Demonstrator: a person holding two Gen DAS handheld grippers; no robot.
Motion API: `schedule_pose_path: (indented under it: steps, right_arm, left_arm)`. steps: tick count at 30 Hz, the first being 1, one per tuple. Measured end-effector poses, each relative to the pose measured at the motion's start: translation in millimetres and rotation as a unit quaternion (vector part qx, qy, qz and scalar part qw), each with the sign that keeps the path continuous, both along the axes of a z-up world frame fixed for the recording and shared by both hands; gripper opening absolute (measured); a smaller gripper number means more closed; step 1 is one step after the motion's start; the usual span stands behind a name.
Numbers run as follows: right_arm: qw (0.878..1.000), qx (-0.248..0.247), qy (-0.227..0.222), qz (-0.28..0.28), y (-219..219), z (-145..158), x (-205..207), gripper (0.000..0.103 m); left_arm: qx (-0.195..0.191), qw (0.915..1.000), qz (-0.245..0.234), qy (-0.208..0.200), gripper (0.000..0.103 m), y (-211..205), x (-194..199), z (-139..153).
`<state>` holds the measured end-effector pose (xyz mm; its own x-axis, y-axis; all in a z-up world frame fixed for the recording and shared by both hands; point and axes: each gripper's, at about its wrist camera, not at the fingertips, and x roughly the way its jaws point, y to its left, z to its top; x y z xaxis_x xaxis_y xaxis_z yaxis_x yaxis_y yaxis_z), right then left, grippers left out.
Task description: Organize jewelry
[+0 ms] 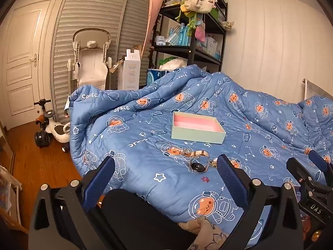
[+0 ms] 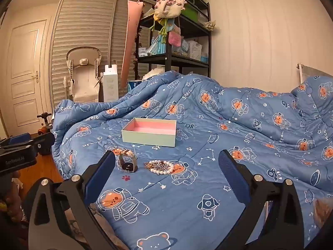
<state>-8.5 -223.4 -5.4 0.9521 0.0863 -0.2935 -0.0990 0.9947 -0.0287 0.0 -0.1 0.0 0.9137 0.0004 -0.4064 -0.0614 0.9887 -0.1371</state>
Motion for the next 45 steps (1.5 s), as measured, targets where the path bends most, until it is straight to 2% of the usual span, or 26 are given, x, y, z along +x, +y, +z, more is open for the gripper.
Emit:
schedule_pose_path:
  steps: [13,23,45]
  right_arm:
    - [1.000,-0.003,-0.012,0.005,1.1,2.5,-4.7,0.098]
    - [1.000,-0.005,-0.019,0.006,-0.5,3.0,-4.9,0.098]
    - [1.000,-0.003,-0.020,0.001,-2.9,3.9,-5.9,0.098]
  left_arm:
    - [0.008,1.0000,0.002,0.001,0.096,1.4,-0.8,-1.3]
    - [0.019,0.9996,-0.003,-0.020,0.096,-4.2,-6.6,4.1]
    - [0.020,0.9996,-0.003,-0.021,0.096,-4.8,-7.0,4.4]
